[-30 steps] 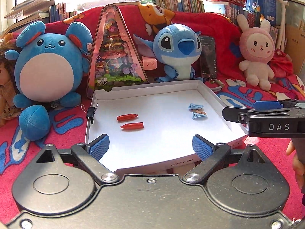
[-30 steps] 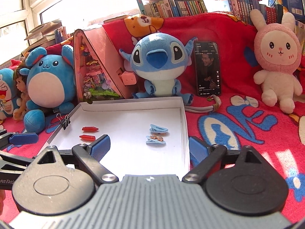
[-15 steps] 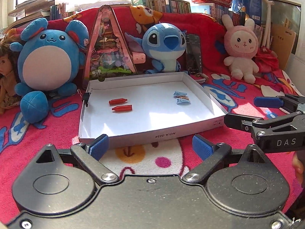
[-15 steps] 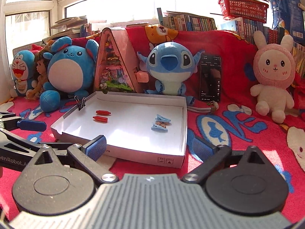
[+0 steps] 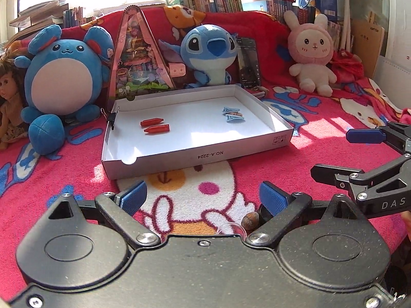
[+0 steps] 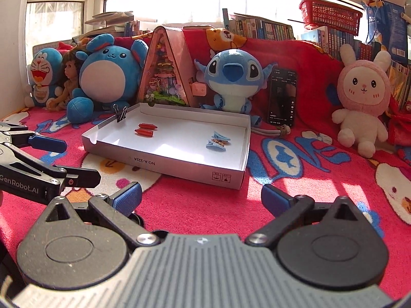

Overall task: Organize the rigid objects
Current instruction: 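Move both open tools down toward the clear dome and black lids on the blanket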

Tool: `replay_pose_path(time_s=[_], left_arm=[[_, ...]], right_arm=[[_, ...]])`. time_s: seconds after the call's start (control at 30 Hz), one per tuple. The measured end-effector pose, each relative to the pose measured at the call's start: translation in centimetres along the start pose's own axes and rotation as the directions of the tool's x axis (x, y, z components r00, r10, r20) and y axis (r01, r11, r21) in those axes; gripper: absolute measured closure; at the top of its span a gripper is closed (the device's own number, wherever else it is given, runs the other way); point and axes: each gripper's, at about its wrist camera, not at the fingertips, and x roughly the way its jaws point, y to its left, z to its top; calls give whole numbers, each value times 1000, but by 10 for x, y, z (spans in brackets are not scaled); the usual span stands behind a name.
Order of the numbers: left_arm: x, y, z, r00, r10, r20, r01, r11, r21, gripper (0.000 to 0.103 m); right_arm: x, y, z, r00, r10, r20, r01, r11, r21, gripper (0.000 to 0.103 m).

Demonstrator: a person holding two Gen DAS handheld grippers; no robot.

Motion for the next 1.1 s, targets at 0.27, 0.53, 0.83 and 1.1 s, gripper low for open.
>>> replay_pose_path(time_s=[0.27, 0.53, 0.83, 1.1], left_arm=[[-5, -4, -16, 1000, 7, -7, -7, 1000, 19, 9], [-2, -1, -30, 999, -5, -46, 4, 1000, -10, 9], [0, 0, -39, 997, -29, -73, 27, 999, -25, 17], [5, 1, -42, 994, -44, -98, 39, 998, -46, 30]], right_arm=[[-5, 5, -19, 1000, -2, -30, 1, 999, -33, 0], [-6, 10, -33, 998, -6, -59, 2, 998, -60, 0], [-3, 12, -44, 995, 6, -96, -12, 998, -56, 0], [-1, 17, -48, 994, 20, -110, -27, 998, -62, 1]])
